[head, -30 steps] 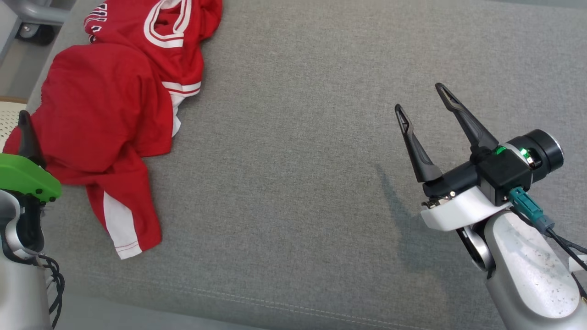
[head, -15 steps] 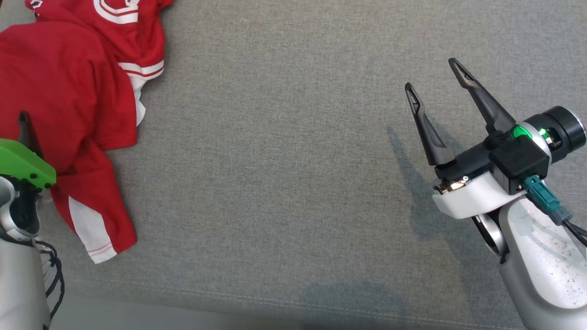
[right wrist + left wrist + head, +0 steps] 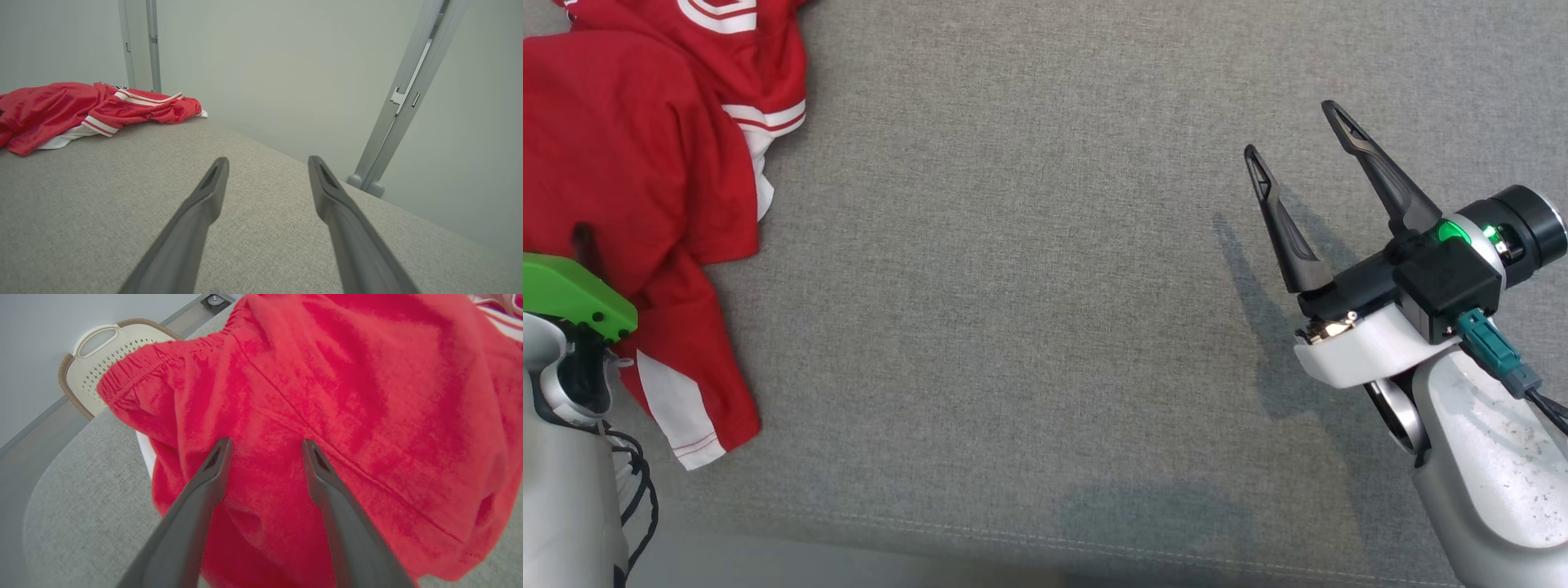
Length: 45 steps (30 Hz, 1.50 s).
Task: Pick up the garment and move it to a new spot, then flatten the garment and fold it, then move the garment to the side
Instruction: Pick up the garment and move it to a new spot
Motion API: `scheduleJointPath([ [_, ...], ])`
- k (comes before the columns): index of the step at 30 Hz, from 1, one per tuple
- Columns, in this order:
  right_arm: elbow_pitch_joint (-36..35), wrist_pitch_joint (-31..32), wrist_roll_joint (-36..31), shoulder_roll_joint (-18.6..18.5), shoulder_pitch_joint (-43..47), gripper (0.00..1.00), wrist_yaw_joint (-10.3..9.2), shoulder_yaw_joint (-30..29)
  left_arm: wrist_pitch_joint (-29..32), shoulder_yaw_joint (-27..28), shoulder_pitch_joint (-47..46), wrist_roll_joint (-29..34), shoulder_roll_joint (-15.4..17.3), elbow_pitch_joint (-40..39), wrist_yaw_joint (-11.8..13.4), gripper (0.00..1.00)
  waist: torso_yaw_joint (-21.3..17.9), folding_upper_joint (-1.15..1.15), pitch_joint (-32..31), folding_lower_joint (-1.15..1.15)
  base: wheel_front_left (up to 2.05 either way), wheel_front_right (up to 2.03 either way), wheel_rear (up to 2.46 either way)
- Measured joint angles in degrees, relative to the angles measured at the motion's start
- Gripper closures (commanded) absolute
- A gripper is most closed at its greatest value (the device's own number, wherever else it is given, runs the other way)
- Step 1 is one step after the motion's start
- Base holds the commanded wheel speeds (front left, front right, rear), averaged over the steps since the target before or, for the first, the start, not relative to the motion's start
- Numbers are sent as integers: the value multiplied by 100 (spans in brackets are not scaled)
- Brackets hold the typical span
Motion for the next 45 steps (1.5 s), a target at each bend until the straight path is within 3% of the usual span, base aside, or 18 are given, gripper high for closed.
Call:
scheduleJointPath([
  [1, 0, 0, 0, 0, 0, 0, 0, 0, 0, 0, 0, 0, 0, 0, 0, 100, 0, 0, 0, 0, 0, 0, 0],
  [14, 169, -3, 73, 26, 0, 0, -24, -65, -877, -4, -473, 159, 68, -2, -8, 100, -8, 0, -263, 0, 0, 0, 0],
  [22, 293, -12, 191, 59, 7, 0, -36, -109, -1212, -204, -584, 275, 132, -29, -287, 100, 47, 0, -513, 0, 0, 0, 0],
  [24, 320, -47, 208, 71, 8, 0, -41, -114, -1324, -234, -598, 274, 96, -46, -367, 49, 63, 0, -580, 0, 0, 0, 0],
  [25, 335, -53, 219, 75, 10, 0, -44, -119, -1361, -281, -601, 274, 55, -54, -410, 9, 71, 0, -614, 0, 0, 0, 0],
  [26, 345, -53, 241, 79, 13, 0, -83, -124, -1390, -349, -601, 275, 3, -55, -457, 0, 80, 0, -648, 0, 0, 0, 0],
  [36, 445, -62, 297, 203, 29, 0, -142, -151, -1874, -658, -397, 309, -250, -185, -859, 0, 121, 0, -984, 0, 0, 0, 0],
  [45, 638, -89, 501, 445, 369, 0, -495, -430, -2432, -1181, 361, 558, -559, -569, -1106, 0, -41, 0, -1395, 0, 0, 0, 0],
])
